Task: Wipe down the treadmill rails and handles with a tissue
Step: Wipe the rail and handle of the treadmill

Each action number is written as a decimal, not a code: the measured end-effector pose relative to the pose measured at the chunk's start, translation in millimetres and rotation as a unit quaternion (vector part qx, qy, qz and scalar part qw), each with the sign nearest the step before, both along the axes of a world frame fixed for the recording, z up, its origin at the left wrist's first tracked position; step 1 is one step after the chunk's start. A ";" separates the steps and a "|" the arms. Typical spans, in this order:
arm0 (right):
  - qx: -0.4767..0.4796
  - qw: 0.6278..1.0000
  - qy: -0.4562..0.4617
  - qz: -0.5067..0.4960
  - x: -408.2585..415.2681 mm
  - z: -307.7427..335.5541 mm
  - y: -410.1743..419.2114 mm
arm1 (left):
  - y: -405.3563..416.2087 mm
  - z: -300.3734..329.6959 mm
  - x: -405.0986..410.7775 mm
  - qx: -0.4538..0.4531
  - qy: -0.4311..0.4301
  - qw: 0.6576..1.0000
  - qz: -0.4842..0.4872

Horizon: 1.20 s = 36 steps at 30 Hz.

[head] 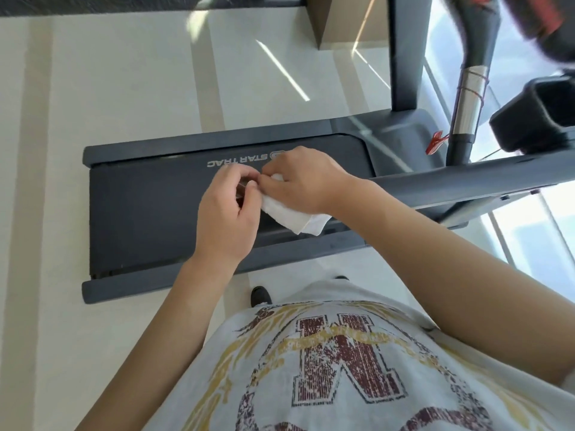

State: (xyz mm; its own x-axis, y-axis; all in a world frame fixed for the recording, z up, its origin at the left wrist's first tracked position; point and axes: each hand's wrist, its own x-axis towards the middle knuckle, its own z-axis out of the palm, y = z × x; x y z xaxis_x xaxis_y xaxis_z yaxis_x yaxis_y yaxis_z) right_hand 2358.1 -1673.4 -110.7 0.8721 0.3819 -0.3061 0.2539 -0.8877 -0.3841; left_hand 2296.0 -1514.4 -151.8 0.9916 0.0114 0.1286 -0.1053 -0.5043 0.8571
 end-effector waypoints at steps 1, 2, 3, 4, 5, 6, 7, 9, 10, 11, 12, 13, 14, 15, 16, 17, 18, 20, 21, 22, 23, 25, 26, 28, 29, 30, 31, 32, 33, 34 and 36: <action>0.002 1.000 -0.006 -0.003 -0.7 -0.4 -9.6 | -4.0 3.0 0.6 0.034 0.001 0.999 -0.015; 0.004 1.000 -0.013 -0.005 -1.4 -1.0 -19.7 | -7.9 5.4 1.1 0.074 -0.001 0.997 -0.028; 0.006 1.000 -0.022 -0.006 -2.0 -1.6 -30.5 | -12.3 7.9 1.7 0.115 -0.004 0.993 -0.037; 0.007 0.999 -0.034 -0.007 -2.4 -2.3 -41.8 | -16.9 10.1 2.7 0.154 -0.007 0.987 -0.042; 0.007 0.999 -0.049 -0.008 -3.1 -2.9 -53.3 | -21.4 11.8 3.7 0.188 -0.007 0.981 -0.041; 0.009 0.998 -0.066 -0.009 -3.7 -3.4 -65.3 | -26.0 13.3 5.0 0.218 -0.006 0.975 -0.039; 0.010 0.997 -0.081 -0.011 -4.5 -3.8 -77.7 | -31.5 14.7 6.3 0.246 -0.002 0.969 -0.035; 0.013 0.994 -0.109 -0.013 -6.9 -4.5 -102.3 | -42.8 18.0 8.8 0.292 0.007 0.956 -0.025; 0.018 0.992 -0.128 -0.013 -8.7 -5.6 -114.0 | -49.1 19.7 10.0 0.308 0.010 0.951 -0.019; 0.030 0.988 -0.149 -0.013 -10.6 -7.1 -125.0 | -56.4 21.4 11.2 0.319 0.013 0.947 -0.016; 0.046 0.984 -0.172 -0.014 -12.5 -9.0 -135.6 | -65.8 23.1 12.1 0.327 0.015 0.945 -0.017; 0.060 0.979 -0.194 -0.016 -14.1 -10.8 -146.0 | -77.6 24.7 12.4 0.331 0.015 0.943 -0.021; 0.070 0.974 -0.214 -0.019 -15.7 -12.7 -156.2 | -92.0 25.7 12.1 0.334 0.012 0.942 -0.028; 0.076 0.970 -0.232 -0.022 -16.8 -14.3 -166.1 | -108.3 26.5 11.2 0.335 0.006 0.942 -0.034; 0.080 0.965 -0.249 -0.025 -17.5 -15.8 -176.3 | -125.7 27.1 10.7 0.336 -0.004 0.941 -0.040; 0.081 0.961 -0.264 -0.028 -17.9 -17.3 -187.2 | -142.5 26.8 10.6 0.338 -0.014 0.940 -0.044; 0.081 0.956 -0.278 -0.031 -18.1 -18.5 -198.9 | -157.9 26.0 11.0 0.341 -0.019 0.939 -0.046; 0.080 0.950 -0.300 -0.033 -18.1 -20.5 -226.2 | -185.6 24.8 12.6 0.341 -0.017 0.939 -0.046; 0.077 0.948 -0.306 -0.034 -18.2 -21.0 -241.2 | -198.2 24.9 12.8 0.338 -0.015 0.940 -0.046; 0.073 0.947 -0.311 -0.035 -18.1 -21.0 -256.6 | -210.3 25.5 12.8 0.334 -0.013 0.941 -0.047; 0.070 0.946 -0.316 -0.037 -17.8 -20.5 -272.1 | -222.3 26.2 12.7 0.330 -0.014 0.943 -0.050; 0.069 0.942 -0.326 -0.042 -17.6 -20.0 -303.1 | -246.7 27.0 12.8 0.315 -0.022 0.947 -0.056; 0.067 0.940 -0.332 -0.046 -17.6 -20.5 -318.6 | -259.4 26.6 13.3 0.304 -0.031 0.950 -0.057; 0.055 0.935 -0.345 -0.054 -17.3 -22.1 -351.3 | -285.5 24.3 14.9 0.290 -0.053 0.954 -0.056; 0.049 0.933 -0.351 -0.060 -16.7 -22.5 -369.1 | -298.6 22.5 15.8 0.287 -0.063 0.954 -0.054; 0.043 0.932 -0.353 -0.068 -16.2 -22.1 -386.7 | -310.5 20.2 16.3 0.286 -0.069 0.954 -0.050; 0.038 0.932 -0.352 -0.077 -15.6 -21.3 -403.6 | -320.9 17.8 16.3 0.286 -0.071 0.955 -0.043; 0.033 0.932 -0.351 -0.086 -15.1 -20.6 -418.6 | -329.1 15.5 16.6 0.288 -0.074 0.954 -0.031; 0.028 0.930 -0.354 -0.094 -15.1 -20.4 -430.4 | -334.5 13.3 17.0 0.290 -0.080 0.953 -0.017; 0.026 0.927 -0.359 -0.101 -15.5 -21.1 -438.1 | -337.2 11.5 16.8 0.292 -0.090 0.952 -0.005; 0.024 0.921 -0.369 -0.119 -16.6 -22.1 -441.4 | -337.9 9.1 15.6 0.295 -0.115 0.948 0.006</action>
State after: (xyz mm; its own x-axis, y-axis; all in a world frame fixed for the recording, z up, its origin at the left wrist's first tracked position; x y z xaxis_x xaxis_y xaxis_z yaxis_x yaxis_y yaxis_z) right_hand 2341.5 -2114.8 -132.7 0.8967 0.1495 0.4165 0.2615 -0.9384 -0.2261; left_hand 2311.6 -1852.2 -142.8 0.9366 -0.1195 0.3293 -0.2473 -0.8915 0.3797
